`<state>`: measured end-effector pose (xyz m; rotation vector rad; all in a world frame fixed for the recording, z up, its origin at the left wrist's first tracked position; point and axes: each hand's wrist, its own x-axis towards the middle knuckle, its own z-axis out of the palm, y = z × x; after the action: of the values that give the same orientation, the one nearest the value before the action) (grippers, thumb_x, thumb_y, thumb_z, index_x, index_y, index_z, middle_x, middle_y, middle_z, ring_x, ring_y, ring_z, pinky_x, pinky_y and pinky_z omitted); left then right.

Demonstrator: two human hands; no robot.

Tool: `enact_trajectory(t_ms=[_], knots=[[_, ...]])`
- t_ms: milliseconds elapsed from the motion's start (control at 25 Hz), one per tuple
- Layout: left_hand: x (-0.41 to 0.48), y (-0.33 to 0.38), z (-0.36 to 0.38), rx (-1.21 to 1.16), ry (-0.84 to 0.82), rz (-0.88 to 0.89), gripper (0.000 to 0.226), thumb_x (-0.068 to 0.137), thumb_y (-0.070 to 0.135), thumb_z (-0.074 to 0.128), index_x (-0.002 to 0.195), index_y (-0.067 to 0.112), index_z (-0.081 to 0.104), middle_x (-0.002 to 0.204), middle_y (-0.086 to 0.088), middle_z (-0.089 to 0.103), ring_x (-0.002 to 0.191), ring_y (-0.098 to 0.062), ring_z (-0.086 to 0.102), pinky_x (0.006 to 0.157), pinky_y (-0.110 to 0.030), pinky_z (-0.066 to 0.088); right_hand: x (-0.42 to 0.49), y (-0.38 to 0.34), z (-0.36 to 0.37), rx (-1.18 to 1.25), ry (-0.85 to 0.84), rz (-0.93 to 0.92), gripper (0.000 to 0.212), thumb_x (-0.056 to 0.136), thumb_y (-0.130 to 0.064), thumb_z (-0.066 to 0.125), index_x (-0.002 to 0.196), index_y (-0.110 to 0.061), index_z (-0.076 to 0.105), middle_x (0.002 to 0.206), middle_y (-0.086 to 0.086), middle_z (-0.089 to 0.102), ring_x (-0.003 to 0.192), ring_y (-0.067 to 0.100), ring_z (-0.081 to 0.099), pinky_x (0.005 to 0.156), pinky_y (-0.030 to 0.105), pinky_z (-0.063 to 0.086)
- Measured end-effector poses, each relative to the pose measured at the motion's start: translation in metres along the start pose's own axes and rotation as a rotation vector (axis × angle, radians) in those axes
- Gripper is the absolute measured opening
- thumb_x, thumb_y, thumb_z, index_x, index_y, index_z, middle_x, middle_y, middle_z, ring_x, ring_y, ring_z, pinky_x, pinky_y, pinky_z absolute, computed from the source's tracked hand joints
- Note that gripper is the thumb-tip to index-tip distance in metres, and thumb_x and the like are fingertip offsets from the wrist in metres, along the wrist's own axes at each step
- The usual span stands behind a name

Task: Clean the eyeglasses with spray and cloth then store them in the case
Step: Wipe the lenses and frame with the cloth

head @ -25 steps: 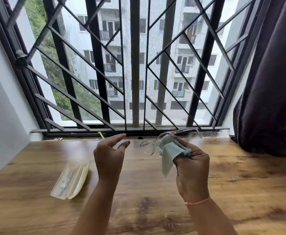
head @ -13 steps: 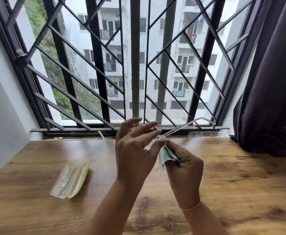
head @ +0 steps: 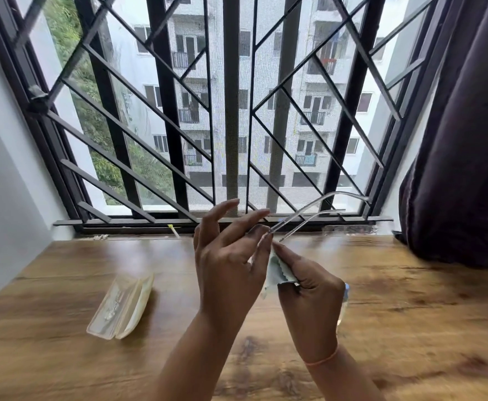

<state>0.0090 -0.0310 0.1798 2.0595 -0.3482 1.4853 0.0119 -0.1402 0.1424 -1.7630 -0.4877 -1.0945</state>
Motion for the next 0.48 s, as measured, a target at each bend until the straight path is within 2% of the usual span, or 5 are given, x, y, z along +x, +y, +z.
enact_trajectory(t_ms=[120, 200, 280, 400, 480], knots=[[-0.001, -0.002, -0.001, -0.017, 0.038, 0.042, 0.017, 0.085, 0.019, 0.064, 0.076, 0.011, 0.075, 0.101, 0.009, 0.071, 0.114, -0.019, 0.049, 0.083, -0.048, 0.047, 0.004, -0.004, -0.006, 0.080, 0.051, 0.039, 0.043, 0.067, 0.000, 0.049, 0.102, -0.017, 0.067, 0.087, -0.022, 0.065, 0.078, -0.008, 0.063, 0.071, 0.004, 0.046], [0.001, -0.005, -0.003, -0.013, 0.048, 0.074, 0.015, 0.084, 0.018, 0.065, 0.076, 0.011, 0.075, 0.102, 0.010, 0.070, 0.115, -0.019, 0.048, 0.082, -0.050, 0.046, 0.009, -0.001, -0.012, 0.177, 0.141, 0.169, 0.042, 0.070, 0.003, 0.053, 0.098, -0.024, 0.068, 0.082, -0.033, 0.066, 0.079, -0.009, 0.065, 0.071, 0.006, 0.047], [0.003, -0.008, -0.005, -0.018, 0.037, 0.109, 0.015, 0.084, 0.018, 0.065, 0.074, 0.011, 0.075, 0.103, 0.010, 0.070, 0.116, -0.020, 0.047, 0.082, -0.052, 0.046, 0.020, 0.000, -0.019, 0.274, 0.233, 0.203, 0.048, 0.073, 0.010, 0.063, 0.096, -0.030, 0.070, 0.085, -0.029, 0.070, 0.079, -0.002, 0.067, 0.072, 0.013, 0.050], [0.004, -0.007, -0.005, -0.043, 0.002, 0.158, 0.012, 0.082, 0.016, 0.067, 0.074, 0.011, 0.075, 0.105, 0.010, 0.069, 0.120, -0.021, 0.044, 0.083, -0.054, 0.045, 0.033, -0.007, -0.025, 0.231, 0.170, -0.071, 0.054, 0.065, 0.023, 0.065, 0.105, -0.013, 0.068, 0.098, 0.001, 0.073, 0.088, 0.017, 0.070, 0.077, 0.034, 0.056], [0.004, -0.004, -0.005, -0.054, -0.016, 0.191, 0.007, 0.080, 0.012, 0.069, 0.077, 0.012, 0.075, 0.109, 0.009, 0.067, 0.122, -0.022, 0.043, 0.086, -0.054, 0.043, 0.035, -0.010, -0.023, 0.119, 0.012, -0.247, 0.054, 0.064, 0.026, 0.066, 0.112, 0.003, 0.060, 0.105, 0.003, 0.068, 0.098, 0.019, 0.067, 0.085, 0.038, 0.054]])
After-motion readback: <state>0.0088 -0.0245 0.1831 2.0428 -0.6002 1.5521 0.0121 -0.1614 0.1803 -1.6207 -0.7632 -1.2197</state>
